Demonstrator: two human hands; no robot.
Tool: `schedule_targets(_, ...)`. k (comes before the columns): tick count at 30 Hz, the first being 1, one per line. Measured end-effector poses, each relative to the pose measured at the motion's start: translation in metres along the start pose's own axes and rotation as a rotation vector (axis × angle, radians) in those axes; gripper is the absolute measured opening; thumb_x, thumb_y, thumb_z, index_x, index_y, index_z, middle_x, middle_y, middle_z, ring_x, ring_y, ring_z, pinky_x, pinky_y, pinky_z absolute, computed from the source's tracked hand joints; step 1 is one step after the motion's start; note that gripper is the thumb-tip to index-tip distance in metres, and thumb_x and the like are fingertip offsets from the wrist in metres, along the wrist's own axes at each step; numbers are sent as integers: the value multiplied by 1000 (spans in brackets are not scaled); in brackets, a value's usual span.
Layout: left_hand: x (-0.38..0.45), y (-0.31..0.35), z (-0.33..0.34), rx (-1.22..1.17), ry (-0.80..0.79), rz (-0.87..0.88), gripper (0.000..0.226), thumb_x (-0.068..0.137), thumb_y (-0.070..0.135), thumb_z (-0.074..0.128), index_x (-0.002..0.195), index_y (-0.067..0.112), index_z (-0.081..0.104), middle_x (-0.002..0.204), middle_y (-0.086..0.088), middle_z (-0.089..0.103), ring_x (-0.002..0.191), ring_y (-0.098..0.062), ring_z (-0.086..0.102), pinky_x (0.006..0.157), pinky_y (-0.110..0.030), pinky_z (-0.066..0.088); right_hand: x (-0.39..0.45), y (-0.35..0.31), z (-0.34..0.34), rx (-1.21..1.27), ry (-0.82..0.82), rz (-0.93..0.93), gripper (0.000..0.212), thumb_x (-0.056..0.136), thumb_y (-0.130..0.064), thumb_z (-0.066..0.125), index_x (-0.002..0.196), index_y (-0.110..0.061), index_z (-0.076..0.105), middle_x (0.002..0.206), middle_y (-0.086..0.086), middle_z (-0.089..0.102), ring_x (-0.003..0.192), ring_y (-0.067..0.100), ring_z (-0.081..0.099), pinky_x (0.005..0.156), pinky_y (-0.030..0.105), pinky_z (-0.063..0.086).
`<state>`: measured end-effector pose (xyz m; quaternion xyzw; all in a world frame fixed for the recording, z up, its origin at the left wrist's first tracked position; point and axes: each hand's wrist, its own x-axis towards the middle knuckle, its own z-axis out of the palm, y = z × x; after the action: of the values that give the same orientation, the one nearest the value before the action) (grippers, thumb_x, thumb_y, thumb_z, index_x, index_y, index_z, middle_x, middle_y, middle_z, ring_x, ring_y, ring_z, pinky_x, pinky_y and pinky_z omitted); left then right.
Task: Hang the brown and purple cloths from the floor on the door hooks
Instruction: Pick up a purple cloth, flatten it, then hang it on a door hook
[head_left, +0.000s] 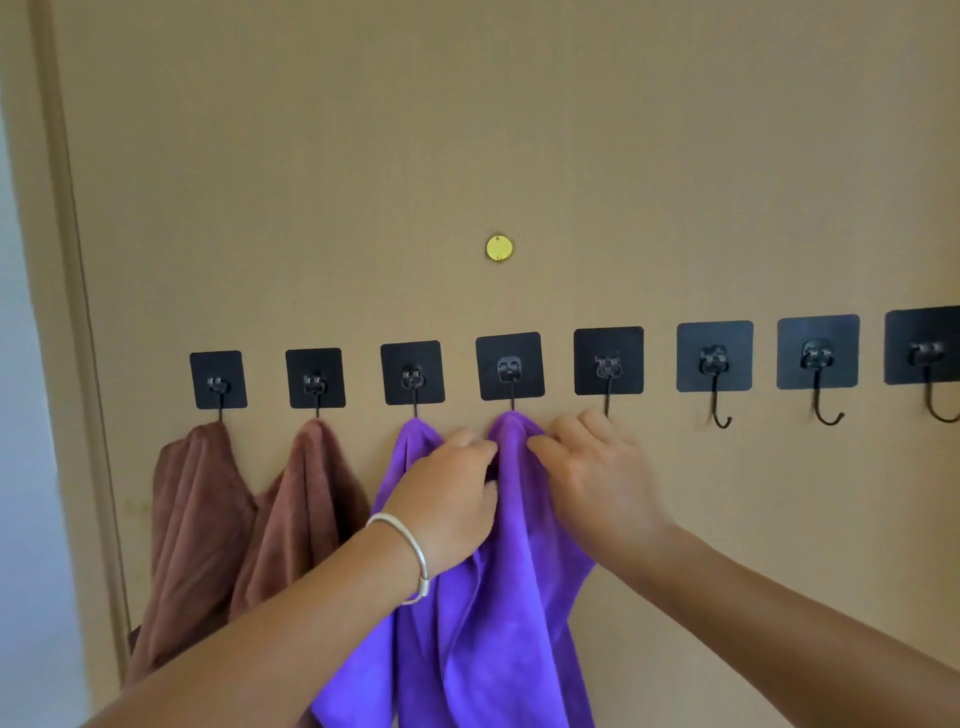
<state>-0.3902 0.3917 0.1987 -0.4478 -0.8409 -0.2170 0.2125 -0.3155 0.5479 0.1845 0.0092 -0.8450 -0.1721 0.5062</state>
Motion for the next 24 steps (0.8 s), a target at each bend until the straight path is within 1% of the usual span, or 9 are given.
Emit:
schedule_targets(3, -12, -2, 4, 175, 106, -39, 36, 95, 39, 41, 125, 21, 48, 127, 3, 42, 103, -23, 58, 87, -39, 48, -17, -10, -4, 216, -191, 191, 33, 86, -12, 58, 118, -16, 63, 101, 2, 63, 82, 26, 61, 65, 38, 52)
schedule_targets(6, -16, 3, 21, 51, -24, -114, 33, 96, 44, 37, 118, 21, 47, 123, 0, 46, 107, -25, 55, 90, -39, 45, -31, -19, 1, 406, -253, 348, 47, 92, -24, 53, 138, -23, 44, 126, -5, 52, 104, 18, 57, 84, 28, 48)
schedule_targets(11, -22, 12, 52, -669, 82, -168, 12, 95, 25, 46, 103, 29, 54, 103, 8, 60, 99, -11, 57, 86, -27, 44, -42, -24, 8, 641, -206, 512, 47, 92, -19, 54, 139, -20, 45, 132, -7, 48, 116, 11, 50, 99, 28, 43)
schedule_targets(13, -28, 16, 59, -1101, 8, -248, 19, 96, 20, 48, 105, 32, 61, 102, 9, 69, 99, -6, 63, 86, -23, 46, -44, -27, 9, 719, -180, 591, 47, 93, -20, 54, 139, -21, 45, 131, -8, 49, 117, 7, 50, 101, 30, 42)
schedule_targets(15, -34, 16, 64, -1337, -105, -346, 21, 99, 26, 46, 109, 28, 65, 106, 7, 71, 104, -8, 65, 90, -28, 48, -45, -30, 10, 740, -162, 638, 48, 93, -23, 54, 139, -21, 44, 131, -10, 48, 117, 4, 48, 103, 30, 40)
schedule_targets(19, -41, 6, 67, -982, -5, -383, 23, 97, 38, 44, 107, 30, 63, 107, 15, 68, 107, -4, 60, 96, -28, 46, -56, -41, 12, 677, -188, 614, 50, 93, -32, 53, 141, -23, 41, 135, -12, 43, 120, 4, 46, 103, 29, 40)
schedule_targets(20, -43, 3, 64, -898, 26, -346, 21, 97, 36, 44, 113, 34, 58, 116, 20, 63, 114, -2, 56, 101, -26, 42, -59, -43, 12, 638, -204, 592, 52, 93, -35, 53, 142, -24, 39, 137, -14, 41, 122, 4, 44, 102, 27, 40)
schedule_targets(22, -50, -1, 58, -745, 69, -268, 41, 97, 31, 45, 138, 34, 40, 135, 23, 42, 130, 3, 37, 108, -16, 25, -64, -46, 12, 564, -253, 564, 56, 93, -41, 51, 145, -27, 34, 141, -17, 35, 127, 2, 40, 102, 20, 38)
schedule_targets(24, -58, -3, 54, -605, 147, -180, 56, 97, 29, 46, 148, 29, 23, 142, 23, 27, 131, 11, 20, 106, -5, 10, -70, -50, 11, 506, -289, 542, 58, 93, -45, 49, 146, -30, 31, 145, -18, 32, 131, 1, 34, 102, 15, 33)
